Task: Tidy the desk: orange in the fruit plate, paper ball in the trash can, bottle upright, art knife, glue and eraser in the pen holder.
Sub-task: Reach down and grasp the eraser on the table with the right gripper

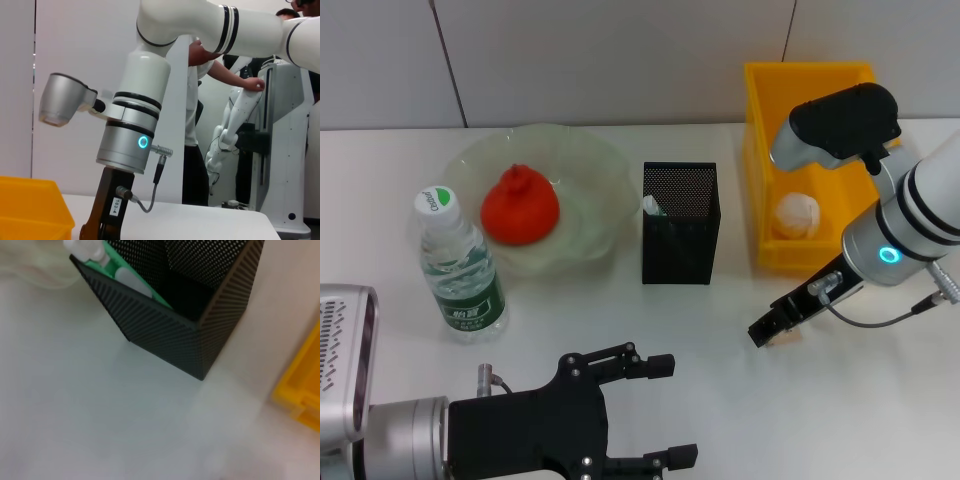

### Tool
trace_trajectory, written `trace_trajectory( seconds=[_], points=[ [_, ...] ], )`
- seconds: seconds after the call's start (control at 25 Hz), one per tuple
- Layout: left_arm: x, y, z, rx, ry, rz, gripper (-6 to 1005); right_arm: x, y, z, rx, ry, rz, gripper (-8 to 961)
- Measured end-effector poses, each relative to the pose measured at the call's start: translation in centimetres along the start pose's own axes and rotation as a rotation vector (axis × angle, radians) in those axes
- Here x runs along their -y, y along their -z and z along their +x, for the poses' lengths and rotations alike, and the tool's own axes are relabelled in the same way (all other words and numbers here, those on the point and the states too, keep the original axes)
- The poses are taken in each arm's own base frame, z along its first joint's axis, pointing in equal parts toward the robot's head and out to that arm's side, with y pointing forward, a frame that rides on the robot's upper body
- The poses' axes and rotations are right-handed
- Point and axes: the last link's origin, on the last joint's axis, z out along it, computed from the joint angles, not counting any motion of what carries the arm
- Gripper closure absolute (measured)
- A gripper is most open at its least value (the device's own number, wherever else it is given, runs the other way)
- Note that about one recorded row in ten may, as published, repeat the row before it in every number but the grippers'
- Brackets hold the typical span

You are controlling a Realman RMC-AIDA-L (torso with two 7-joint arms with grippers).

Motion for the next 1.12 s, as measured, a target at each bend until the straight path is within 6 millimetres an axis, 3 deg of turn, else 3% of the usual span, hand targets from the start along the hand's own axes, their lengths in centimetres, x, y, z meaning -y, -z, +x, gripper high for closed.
trace_trajectory(
  seconds=[0.32, 0.72, 1.12],
  points=[
    [-0.08, 0.06, -0.04, -0.001, 0.002, 0.001, 203, -0.08, -0.28, -0.04, -0.002, -0.004, -0.006, 183],
    [-0.13, 0.1, -0.08, -0.001, 0.003, 0.002, 204, 0.01, -0.57, 0.2, -0.016, -0.006, -0.008, 385],
    [-0.14, 0.12, -0.1, -0.001, 0.003, 0.003, 205, 0.2, -0.8, 0.16, -0.013, -0.011, -0.004, 448]
  ],
)
